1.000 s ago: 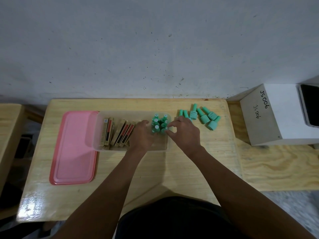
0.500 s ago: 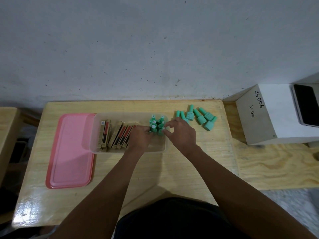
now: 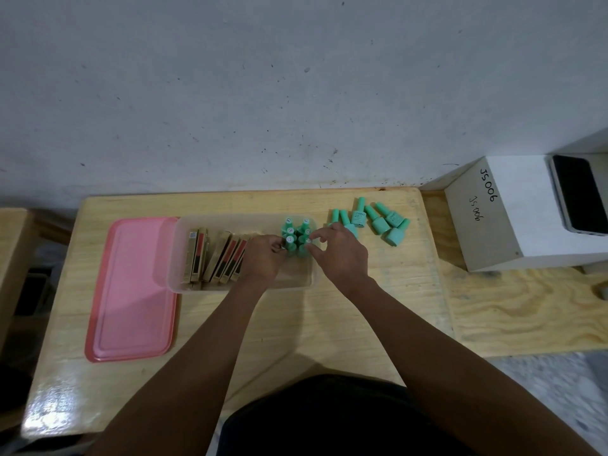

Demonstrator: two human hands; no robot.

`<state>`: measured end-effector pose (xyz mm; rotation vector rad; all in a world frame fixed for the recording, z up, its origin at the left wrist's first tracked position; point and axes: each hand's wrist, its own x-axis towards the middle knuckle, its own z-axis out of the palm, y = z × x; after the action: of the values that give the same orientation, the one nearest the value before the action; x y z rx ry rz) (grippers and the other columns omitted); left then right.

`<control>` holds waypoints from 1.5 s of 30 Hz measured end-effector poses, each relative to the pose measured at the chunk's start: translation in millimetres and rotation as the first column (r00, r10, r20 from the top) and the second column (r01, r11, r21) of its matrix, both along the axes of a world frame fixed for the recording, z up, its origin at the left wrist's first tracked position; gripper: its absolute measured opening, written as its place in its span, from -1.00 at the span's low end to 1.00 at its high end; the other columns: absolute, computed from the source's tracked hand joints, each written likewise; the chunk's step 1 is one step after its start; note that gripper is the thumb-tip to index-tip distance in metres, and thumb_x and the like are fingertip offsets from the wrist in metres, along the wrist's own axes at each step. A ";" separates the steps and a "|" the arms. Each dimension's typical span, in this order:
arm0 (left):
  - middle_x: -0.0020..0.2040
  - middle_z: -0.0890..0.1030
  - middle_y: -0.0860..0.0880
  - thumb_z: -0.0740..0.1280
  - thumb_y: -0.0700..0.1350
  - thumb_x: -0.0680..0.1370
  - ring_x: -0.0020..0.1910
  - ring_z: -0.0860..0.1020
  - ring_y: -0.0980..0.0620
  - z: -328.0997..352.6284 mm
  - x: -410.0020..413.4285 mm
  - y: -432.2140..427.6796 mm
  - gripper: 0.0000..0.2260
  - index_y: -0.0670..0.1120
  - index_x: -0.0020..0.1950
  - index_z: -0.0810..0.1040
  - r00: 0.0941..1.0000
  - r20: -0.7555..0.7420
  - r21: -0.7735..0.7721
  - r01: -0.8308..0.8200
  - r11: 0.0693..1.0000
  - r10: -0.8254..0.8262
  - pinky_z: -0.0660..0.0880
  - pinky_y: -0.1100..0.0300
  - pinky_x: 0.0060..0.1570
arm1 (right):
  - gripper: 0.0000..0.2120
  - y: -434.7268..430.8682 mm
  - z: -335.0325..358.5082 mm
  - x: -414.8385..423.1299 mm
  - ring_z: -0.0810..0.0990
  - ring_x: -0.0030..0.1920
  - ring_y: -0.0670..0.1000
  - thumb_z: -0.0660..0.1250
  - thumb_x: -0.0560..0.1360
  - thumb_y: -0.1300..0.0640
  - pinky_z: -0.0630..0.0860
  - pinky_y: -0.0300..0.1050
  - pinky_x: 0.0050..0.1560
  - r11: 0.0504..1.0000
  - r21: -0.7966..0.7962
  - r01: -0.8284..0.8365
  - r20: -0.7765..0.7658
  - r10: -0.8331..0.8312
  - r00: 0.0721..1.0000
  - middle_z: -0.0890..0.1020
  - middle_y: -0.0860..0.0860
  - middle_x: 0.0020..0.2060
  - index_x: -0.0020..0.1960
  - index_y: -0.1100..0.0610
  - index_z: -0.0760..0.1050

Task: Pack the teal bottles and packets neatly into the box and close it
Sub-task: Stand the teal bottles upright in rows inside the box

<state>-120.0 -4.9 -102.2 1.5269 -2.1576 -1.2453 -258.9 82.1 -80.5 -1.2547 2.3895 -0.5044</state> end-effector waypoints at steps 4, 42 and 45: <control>-0.08 0.70 -0.12 0.43 -0.27 0.44 -0.17 0.57 0.07 2.2 0.1 1.6 -0.79 -0.17 0.06 0.66 1.000 -0.008 -0.005 -0.004 1.000 0.004 0.42 0.28 -0.11 | -0.77 -0.2 -0.8 0.6 0.53 0.07 -0.06 0.34 0.50 -0.12 0.52 -0.07 -0.08 1.000 -0.002 0.008 -0.011 -0.008 1.000 0.56 -0.09 0.03 0.11 -0.11 0.61; 0.05 0.64 -0.15 0.20 -0.05 0.52 -0.02 0.61 -0.19 11.7 -246.1 44.7 -0.75 -0.16 0.05 0.55 0.893 0.447 0.032 0.044 0.999 -0.053 0.51 0.05 -0.13 | -0.62 48.4 -44.4 -195.2 0.60 -0.21 -0.03 0.37 0.44 -0.21 0.51 -0.15 -0.25 0.881 0.231 0.412 0.310 -0.468 0.828 0.69 -0.01 -0.11 0.06 0.05 0.65; -0.03 0.64 -0.16 0.22 -0.06 0.52 -0.13 0.64 -0.21 10.9 -261.4 38.7 -0.79 -0.17 0.00 0.52 0.872 0.488 0.044 0.003 0.999 -0.024 0.55 0.07 -0.19 | -0.63 44.6 -50.4 -200.8 0.67 -0.17 -0.01 0.43 0.40 -0.20 0.65 0.00 -0.11 0.869 0.271 0.414 0.399 -0.493 0.773 0.71 0.00 -0.10 0.04 0.05 0.65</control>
<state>-381.4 33.9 -91.3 2.0280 -2.4477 -0.9859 -459.7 126.8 -130.9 -0.3960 2.2423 -0.6389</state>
